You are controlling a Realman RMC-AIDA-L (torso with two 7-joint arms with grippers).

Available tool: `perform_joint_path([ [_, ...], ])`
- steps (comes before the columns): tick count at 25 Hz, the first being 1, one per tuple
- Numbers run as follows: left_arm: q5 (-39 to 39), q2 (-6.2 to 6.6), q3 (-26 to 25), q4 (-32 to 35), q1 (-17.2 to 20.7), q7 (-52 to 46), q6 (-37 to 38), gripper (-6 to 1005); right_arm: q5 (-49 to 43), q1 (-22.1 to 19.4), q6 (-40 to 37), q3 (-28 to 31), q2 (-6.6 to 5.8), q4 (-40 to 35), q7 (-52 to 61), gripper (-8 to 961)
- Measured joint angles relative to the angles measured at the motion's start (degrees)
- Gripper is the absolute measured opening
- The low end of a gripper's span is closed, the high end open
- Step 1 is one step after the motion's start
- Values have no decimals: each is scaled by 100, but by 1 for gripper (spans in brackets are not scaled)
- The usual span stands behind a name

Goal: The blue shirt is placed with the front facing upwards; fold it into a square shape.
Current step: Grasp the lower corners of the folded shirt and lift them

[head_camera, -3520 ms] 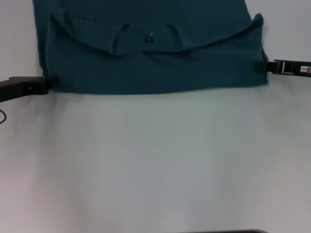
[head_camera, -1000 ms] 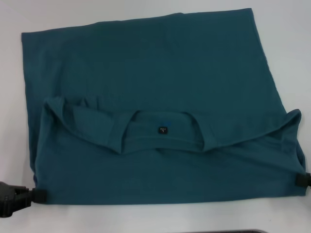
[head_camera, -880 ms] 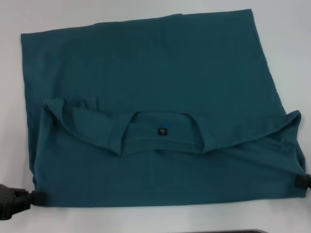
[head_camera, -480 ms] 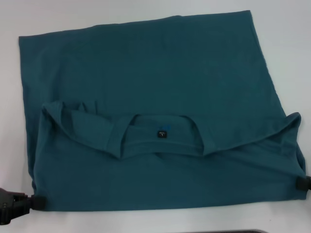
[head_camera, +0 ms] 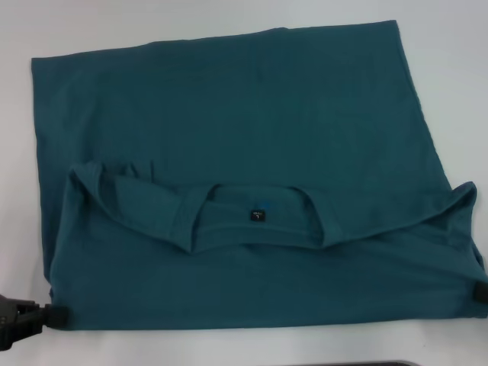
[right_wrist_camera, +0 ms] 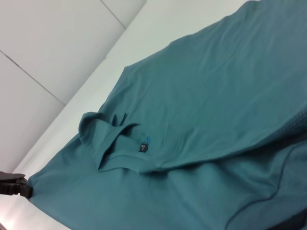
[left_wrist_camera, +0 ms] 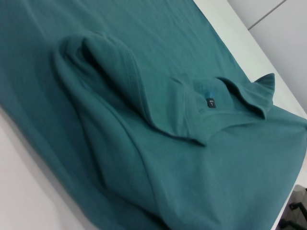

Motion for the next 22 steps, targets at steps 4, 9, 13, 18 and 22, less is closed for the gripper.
perform_joint_path([
  [4,-1,18,-4,-4,-30,-17,-32,6,0,-71,15,13,31,0,-43,84],
  [9,-1,54,-5,-9,-65,-31,-38,6,0,-165,65,35,71,-4,-115,85],
  [13,-1,63,-5,-9,-69,-37,-42,6,-17,-211,155,51,87,-1,-164,86],
  [18,-1,65,-5,-9,-84,-37,-51,7,-118,-290,272,140,107,0,-276,87],
  [22,-1,65,6,-6,-90,-37,-53,7,-137,-287,294,175,108,0,-294,88],
])
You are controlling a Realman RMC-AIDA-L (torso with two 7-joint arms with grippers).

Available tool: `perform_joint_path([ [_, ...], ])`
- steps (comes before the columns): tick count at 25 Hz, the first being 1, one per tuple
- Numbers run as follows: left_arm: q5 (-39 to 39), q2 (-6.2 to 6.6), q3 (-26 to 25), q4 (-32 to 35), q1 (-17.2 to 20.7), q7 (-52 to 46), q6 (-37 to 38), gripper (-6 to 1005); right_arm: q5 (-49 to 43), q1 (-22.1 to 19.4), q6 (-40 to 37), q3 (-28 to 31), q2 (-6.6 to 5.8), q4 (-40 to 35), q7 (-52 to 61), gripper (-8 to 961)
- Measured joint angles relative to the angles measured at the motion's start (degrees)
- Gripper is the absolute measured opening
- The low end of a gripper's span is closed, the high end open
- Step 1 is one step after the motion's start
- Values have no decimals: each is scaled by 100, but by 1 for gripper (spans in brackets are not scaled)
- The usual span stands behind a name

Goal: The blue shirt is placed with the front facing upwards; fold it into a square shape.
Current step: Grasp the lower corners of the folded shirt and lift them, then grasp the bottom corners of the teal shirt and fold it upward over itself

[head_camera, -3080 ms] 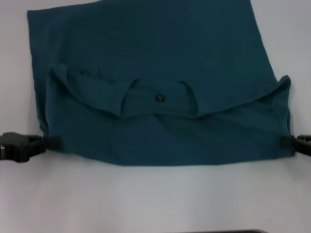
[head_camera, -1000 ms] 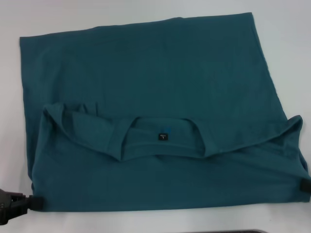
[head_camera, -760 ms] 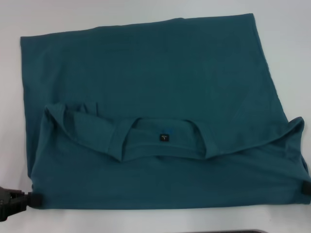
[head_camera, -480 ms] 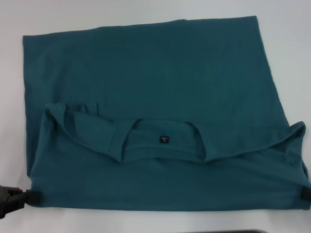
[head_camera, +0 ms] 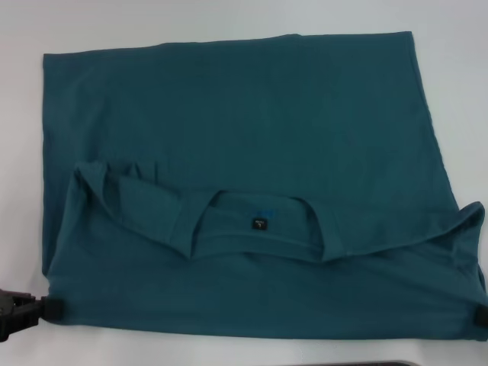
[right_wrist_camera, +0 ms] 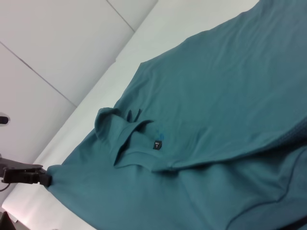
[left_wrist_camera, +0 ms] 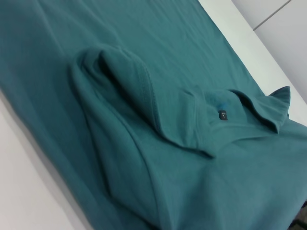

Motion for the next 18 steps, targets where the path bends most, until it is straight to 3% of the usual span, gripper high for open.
perform_joint_path([
  [18,2,0,-11,7,26,23,84,7,1,269,-11,20,-48,-1,76,93],
])
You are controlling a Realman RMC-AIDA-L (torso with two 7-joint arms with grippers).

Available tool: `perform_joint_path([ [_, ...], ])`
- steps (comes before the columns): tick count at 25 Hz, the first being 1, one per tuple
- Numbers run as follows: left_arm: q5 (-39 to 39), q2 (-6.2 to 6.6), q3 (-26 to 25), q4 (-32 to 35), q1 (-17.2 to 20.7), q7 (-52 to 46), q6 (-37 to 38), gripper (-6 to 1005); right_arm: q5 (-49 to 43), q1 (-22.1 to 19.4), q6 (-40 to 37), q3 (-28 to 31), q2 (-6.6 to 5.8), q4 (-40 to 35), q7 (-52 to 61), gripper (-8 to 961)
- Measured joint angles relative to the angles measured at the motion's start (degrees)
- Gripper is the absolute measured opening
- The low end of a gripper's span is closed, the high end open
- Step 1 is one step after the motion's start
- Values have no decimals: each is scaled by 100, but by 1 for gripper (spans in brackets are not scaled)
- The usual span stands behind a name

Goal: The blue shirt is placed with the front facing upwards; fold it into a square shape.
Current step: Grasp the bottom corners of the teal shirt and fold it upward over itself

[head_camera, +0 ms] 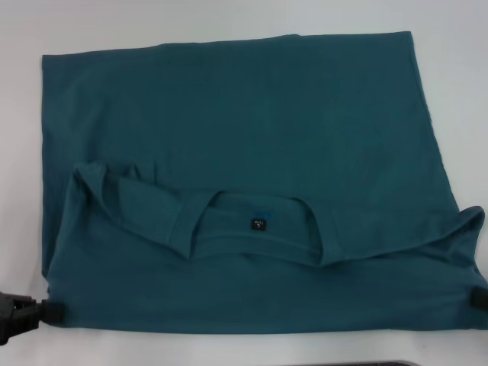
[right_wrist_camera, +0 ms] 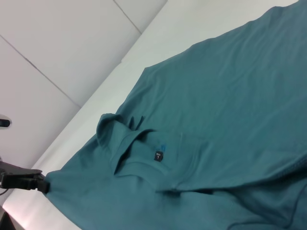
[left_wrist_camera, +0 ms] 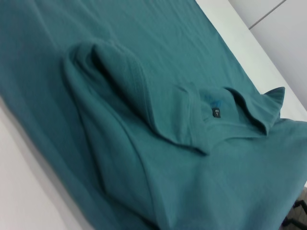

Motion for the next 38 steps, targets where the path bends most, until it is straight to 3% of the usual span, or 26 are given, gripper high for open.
perform_joint_path([
  [7,-54,4,-427,-20,-208,-25,9,7,43,111,53,233,-7,0,20,95],
  [14,-58,122,-1047,-45,-679,-143,196,6,46,754,136,483,-143,80,520,97],
  [26,-12,176,-1006,-62,-1604,-725,-397,7,56,1850,-207,490,-279,341,1367,100],
  [33,-11,282,-914,-56,-1967,-1119,-975,7,56,2250,-611,437,-278,518,1840,101],
  [38,-11,289,-893,-9,-2194,-1317,-1530,7,63,2561,-966,402,-190,516,2094,103],
])
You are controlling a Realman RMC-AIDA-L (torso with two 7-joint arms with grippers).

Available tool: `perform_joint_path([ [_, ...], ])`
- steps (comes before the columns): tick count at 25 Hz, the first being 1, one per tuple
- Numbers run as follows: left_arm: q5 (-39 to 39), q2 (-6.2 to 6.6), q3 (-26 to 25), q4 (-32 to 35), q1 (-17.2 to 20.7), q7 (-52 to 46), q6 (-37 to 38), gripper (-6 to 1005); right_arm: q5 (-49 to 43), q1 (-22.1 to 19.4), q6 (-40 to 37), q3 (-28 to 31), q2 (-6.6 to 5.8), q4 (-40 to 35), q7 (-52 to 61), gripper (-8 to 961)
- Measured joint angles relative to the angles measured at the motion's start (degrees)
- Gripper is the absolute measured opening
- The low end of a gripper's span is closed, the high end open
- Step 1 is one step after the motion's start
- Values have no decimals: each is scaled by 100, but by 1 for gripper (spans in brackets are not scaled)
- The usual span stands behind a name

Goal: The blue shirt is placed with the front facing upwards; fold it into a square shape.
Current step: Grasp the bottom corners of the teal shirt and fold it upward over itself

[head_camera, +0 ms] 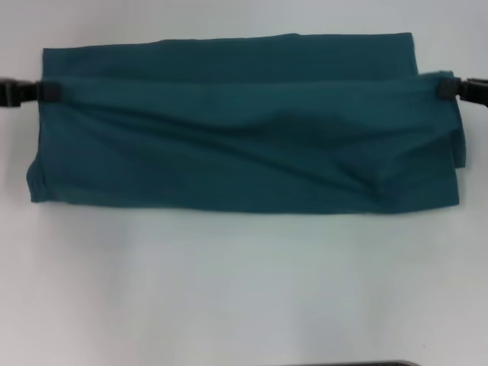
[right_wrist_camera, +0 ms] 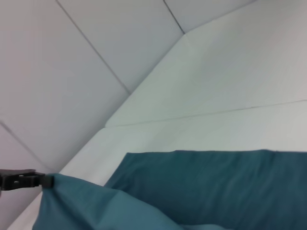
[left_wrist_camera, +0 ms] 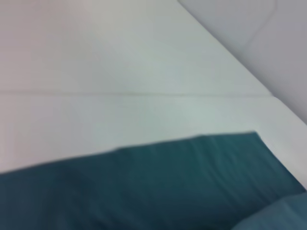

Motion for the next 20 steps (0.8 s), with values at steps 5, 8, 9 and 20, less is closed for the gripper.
perform_joint_path([
  [5,-21,-70,63,148,-254,-73,-693,6,-6,252,-720,-168,104,-175,103,104],
  [8,-7,-98,173,375,-398,-74,-1145,6,4,361,-1307,-372,132,-372,122,105],
  [9,-6,-113,226,428,-431,-75,-1314,6,11,391,-1486,-435,140,-432,124,105],
  [20,-3,-229,655,876,-726,-77,-2863,6,-16,844,-3100,-979,148,-964,104,108],
])
